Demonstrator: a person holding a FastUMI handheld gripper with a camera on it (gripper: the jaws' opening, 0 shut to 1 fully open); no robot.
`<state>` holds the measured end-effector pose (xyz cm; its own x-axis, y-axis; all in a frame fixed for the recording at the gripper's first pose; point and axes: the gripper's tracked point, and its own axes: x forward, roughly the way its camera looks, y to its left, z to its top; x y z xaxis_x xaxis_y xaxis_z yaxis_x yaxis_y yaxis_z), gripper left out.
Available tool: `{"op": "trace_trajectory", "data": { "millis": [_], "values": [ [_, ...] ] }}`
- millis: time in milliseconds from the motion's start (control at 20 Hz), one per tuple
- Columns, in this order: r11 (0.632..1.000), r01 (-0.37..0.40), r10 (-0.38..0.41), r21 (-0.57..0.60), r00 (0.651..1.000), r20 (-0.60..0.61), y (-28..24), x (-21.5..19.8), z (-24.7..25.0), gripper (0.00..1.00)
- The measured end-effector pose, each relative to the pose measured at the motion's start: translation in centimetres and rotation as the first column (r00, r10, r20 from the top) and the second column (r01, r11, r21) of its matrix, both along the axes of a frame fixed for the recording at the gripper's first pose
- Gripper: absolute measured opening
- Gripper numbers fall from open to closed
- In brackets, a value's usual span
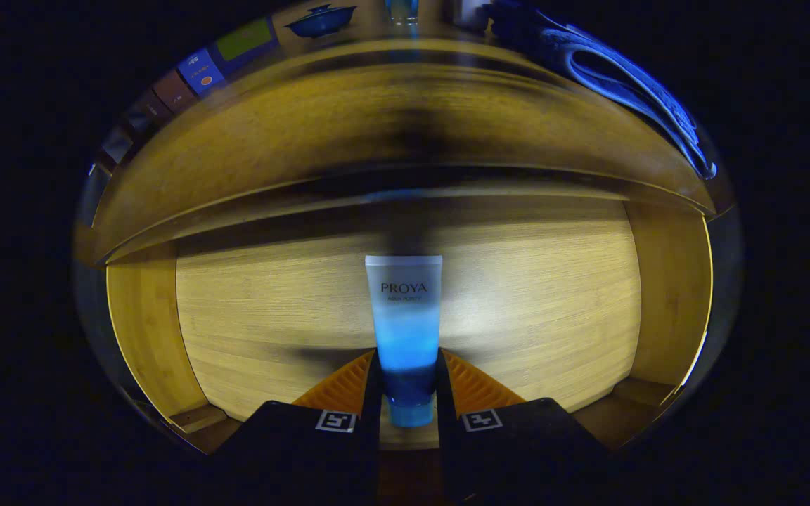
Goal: Pull open the drawer, take out the items inside it, and place them on the countertop above the cabinet.
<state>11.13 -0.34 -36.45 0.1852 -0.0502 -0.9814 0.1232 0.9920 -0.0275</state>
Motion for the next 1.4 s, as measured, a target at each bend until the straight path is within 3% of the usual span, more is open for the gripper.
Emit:
{"op": "trace_trajectory", "data": {
  "millis": [300, 600, 1000, 1400],
  "values": [
    [0.997, 0.000, -0.011, 0.082, 0.992, 0.129, -0.1, -2.0, 6.6, 0.40],
    [0.994, -0.031, -0.003, 0.107, 0.953, 0.304, -1.2, -3.7, 14.5, 0.39],
    [0.998, -0.061, 0.045, 0.022, 0.896, 0.442, -0.6, 7.3, 19.0, 0.39],
    [1.000, -0.005, 0.006, -0.004, 0.921, 0.391, -0.8, 16.6, 15.2, 0.39]
  ]
}}
